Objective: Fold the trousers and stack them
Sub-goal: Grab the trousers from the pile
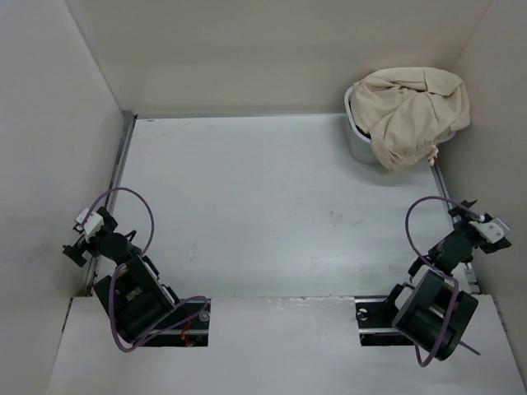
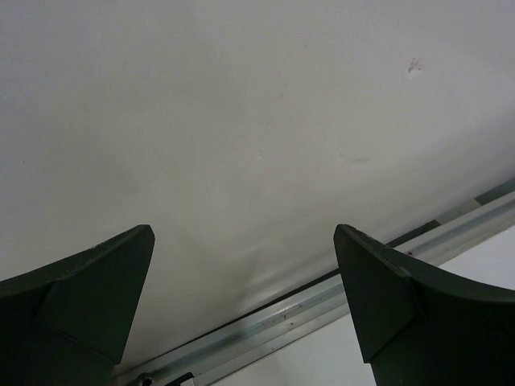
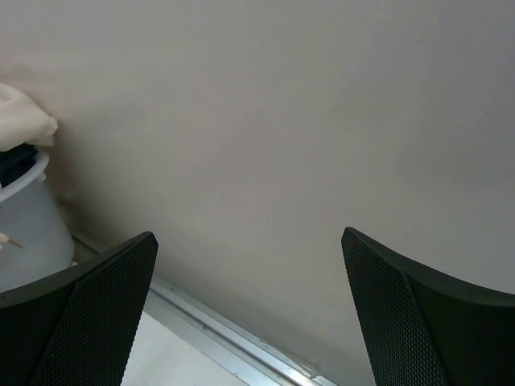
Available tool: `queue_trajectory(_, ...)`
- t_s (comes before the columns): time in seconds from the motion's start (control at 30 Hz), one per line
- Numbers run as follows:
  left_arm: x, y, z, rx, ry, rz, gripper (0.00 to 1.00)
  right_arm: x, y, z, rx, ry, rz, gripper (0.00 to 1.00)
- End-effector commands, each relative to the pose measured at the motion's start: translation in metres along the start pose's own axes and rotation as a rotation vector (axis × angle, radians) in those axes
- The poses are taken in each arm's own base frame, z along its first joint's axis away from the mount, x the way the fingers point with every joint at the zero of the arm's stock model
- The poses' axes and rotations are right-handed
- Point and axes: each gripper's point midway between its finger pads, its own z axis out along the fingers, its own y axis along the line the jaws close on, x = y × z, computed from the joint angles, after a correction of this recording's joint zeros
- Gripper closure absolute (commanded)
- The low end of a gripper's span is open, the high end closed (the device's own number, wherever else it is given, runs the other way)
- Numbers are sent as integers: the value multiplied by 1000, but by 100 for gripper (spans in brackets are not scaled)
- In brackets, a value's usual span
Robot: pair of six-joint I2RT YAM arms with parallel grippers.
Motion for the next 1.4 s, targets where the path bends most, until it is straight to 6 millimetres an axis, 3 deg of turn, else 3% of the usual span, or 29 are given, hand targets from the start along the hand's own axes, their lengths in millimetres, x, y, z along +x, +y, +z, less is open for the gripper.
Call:
queue_trajectory(0.0,-45,5,-1,-20,-180,-98,0,-39,5,-12,-55,-186,48,0)
queue_trajectory(0.23,-45,4,0,-15,-181,-93,0,-39,6,-12,-61,-185,51,0)
queue_trajectory(0.33,-69,-10,3,30,-229,-44,0,-69,15,-8,-85,-248,-17,0)
queue_trajectory(0.4,-105,-31,1,95,-295,35,0,-105,54,-7,-216,-296,-95,0)
queue_trajectory(0.43,-124,-48,2,149,-326,83,0,-126,84,-3,-312,-307,-132,0)
queue_trajectory(0.5,-180,-90,3,279,-445,100,0,-152,160,9,-542,-290,-174,0)
queue_trajectory(0.57,-228,-149,-9,485,-552,119,0,-144,227,28,-691,-157,-216,0)
queue_trajectory(0.63,-240,-221,-37,753,-550,186,0,-122,267,36,-742,10,-268,0)
queue_trajectory(0.7,-225,-285,-80,1037,-435,273,0,-109,301,38,-783,110,-339,0)
queue_trajectory(0.8,-188,-345,-159,1404,-158,359,0,-108,331,30,-789,197,-292,0)
queue_trajectory(0.9,-157,-369,-234,1639,96,433,0,-73,348,37,-774,412,-138,0)
queue_trajectory(1.0,-140,-379,-281,1785,225,469,0,-16,344,54,-672,720,11,0)
queue_trajectory(1.07,-131,-385,-295,1815,290,464,0,6,329,69,-532,802,81,0)
queue_trajectory(1.17,-120,-393,-299,1803,345,446,0,25,309,89,-346,807,110,0)
queue_trajectory(1.3,-102,-398,-294,1783,364,472,0,62,323,91,-366,871,86,0)
queue_trajectory(1.37,-96,-398,-289,1755,364,500,0,70,326,93,-364,878,89,2)
